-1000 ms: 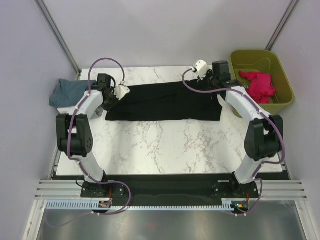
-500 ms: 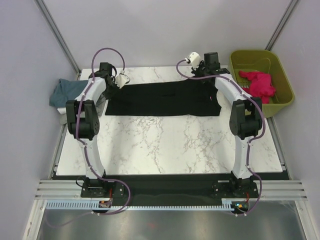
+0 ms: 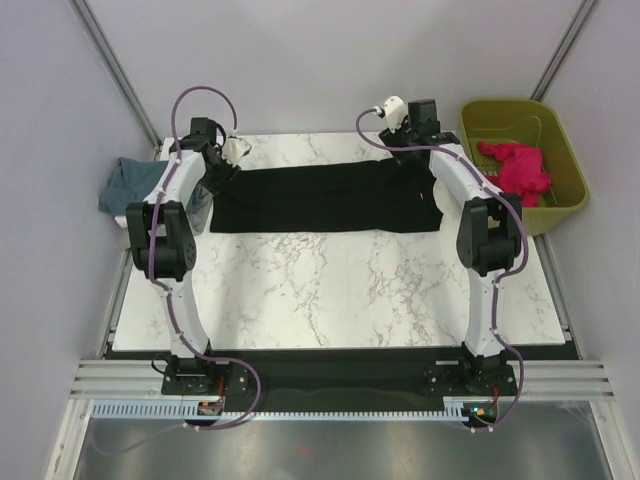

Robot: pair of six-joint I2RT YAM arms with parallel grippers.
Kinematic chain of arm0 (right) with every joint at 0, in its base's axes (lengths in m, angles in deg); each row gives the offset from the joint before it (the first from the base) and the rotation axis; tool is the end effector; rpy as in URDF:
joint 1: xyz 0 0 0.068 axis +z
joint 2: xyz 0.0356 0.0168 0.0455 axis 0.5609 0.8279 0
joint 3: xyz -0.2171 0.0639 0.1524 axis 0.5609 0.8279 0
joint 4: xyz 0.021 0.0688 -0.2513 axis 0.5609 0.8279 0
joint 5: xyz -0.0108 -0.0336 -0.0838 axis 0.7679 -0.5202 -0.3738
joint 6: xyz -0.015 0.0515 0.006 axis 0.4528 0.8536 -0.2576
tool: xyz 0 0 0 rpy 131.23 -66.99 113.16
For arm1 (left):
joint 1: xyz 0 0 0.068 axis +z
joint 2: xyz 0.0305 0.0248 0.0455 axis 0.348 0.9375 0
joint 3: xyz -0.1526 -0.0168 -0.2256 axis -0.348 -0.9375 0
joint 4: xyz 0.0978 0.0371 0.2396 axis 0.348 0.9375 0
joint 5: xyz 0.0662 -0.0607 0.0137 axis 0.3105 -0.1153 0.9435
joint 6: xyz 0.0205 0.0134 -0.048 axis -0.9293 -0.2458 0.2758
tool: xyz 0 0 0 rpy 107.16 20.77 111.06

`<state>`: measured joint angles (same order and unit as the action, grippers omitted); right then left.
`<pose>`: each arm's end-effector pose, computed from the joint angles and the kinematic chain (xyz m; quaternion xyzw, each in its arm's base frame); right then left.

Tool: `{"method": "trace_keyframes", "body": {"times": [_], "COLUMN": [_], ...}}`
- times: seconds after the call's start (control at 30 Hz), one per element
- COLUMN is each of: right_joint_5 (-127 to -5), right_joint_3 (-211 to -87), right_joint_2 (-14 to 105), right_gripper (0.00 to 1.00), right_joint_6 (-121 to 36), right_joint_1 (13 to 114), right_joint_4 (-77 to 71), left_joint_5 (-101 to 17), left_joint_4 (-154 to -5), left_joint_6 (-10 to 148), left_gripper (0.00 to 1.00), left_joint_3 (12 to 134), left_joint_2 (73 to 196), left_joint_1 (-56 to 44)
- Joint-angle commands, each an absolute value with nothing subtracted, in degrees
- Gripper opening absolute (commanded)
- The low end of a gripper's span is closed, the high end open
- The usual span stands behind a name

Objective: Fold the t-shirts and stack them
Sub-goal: Fold the tshirt

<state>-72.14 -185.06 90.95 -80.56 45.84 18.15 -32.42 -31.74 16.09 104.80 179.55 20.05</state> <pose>0.5059 0.1060 0.2589 -0.3312 0.8271 -0.0628 0.4498 0.4581 -0.0018 0.2302 0.3423 0.9087 0.0931 0.2202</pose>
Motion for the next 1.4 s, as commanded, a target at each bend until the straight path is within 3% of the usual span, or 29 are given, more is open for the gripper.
{"method": "trace_keyframes", "body": {"times": [0.0, 0.33, 1.13, 1.17, 1.2, 1.37], "right_joint_5": [-73.5, -62.3, -60.5, -61.0, -61.2, -60.6], "right_joint_3": [-183.4, -172.4, -180.9, -181.7, -183.1, -187.2], "right_joint_2": [82.4, 84.7, 99.9, 101.4, 102.1, 106.5], "right_gripper": [0.64, 0.68, 0.68, 0.68, 0.68, 0.72], "right_joint_6": [-74.6, -53.8, -49.7, -48.2, -48.0, -46.1], "right_joint_1": [45.7, 45.2, 44.8, 44.7, 44.7, 44.8], "right_joint_4": [16.8, 20.3, 21.6, 21.7, 21.7, 21.4], "left_joint_5": [-36.1, -41.1, -44.2, -44.2, -44.4, -44.3], "left_joint_4": [-34.5, -33.2, -25.8, -25.7, -25.5, -25.3], "left_joint_6": [23.2, 29.0, 36.4, 36.6, 36.8, 37.1], "left_gripper": [0.5, 0.47, 0.47, 0.48, 0.61, 0.66], "left_joint_3": [104.3, 100.7, 104.2, 103.3, 102.2, 92.7], "left_joint_2": [171.5, 178.3, 189.7, 189.0, 188.3, 181.2], "left_joint_1": [20.2, 17.6, 12.6, 12.5, 12.4, 10.7]}}
